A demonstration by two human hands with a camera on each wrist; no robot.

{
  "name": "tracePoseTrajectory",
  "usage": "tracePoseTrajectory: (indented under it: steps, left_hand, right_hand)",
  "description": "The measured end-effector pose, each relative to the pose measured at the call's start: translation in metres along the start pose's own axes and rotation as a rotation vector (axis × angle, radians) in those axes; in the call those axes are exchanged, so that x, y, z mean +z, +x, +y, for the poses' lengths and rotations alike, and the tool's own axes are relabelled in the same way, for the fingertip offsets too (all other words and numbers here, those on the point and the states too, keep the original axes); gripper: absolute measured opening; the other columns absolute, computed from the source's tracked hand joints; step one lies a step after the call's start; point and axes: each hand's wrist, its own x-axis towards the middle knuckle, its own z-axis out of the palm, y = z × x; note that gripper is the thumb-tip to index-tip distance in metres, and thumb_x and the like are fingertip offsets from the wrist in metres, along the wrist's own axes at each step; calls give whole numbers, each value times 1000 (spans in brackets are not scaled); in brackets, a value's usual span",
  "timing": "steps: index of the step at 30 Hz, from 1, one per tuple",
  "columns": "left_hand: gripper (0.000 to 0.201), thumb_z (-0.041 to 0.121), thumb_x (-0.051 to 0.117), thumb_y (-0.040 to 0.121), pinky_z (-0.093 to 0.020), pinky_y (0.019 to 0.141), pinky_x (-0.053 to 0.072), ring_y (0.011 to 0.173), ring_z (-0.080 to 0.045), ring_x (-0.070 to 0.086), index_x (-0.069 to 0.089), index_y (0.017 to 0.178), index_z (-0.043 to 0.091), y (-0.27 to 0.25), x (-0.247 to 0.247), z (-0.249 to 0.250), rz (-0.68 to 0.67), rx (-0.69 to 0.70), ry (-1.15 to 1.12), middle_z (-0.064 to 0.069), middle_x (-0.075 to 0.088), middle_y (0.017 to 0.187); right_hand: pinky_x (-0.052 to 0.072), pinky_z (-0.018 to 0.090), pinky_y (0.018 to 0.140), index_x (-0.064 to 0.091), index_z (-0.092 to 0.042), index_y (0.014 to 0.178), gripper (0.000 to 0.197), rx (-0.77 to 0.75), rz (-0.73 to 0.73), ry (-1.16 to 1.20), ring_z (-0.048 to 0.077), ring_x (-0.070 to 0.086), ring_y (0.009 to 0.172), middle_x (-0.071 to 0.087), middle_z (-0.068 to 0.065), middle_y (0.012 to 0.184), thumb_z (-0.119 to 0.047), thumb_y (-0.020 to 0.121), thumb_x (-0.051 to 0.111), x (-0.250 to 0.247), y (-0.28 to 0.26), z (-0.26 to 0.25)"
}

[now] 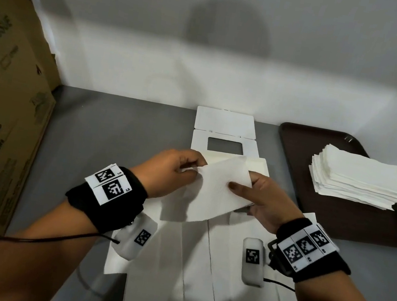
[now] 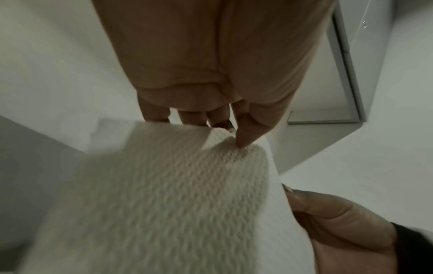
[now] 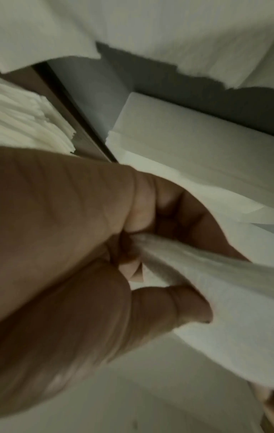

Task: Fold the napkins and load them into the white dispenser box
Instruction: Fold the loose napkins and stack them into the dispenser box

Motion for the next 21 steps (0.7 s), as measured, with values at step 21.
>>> tracePoseTrajectory:
  steps: [21]
  left_hand:
    - [19,5,67,81,-24,60,38,69,-20,55,51,82,14,80,55,-35,417,-347,151,-2,58,78]
  right_hand:
    - [51,31,78,58,-15,98,21,-107,441,-479,12,62,76,64,-3,80,-14,82,72,-94,65,18]
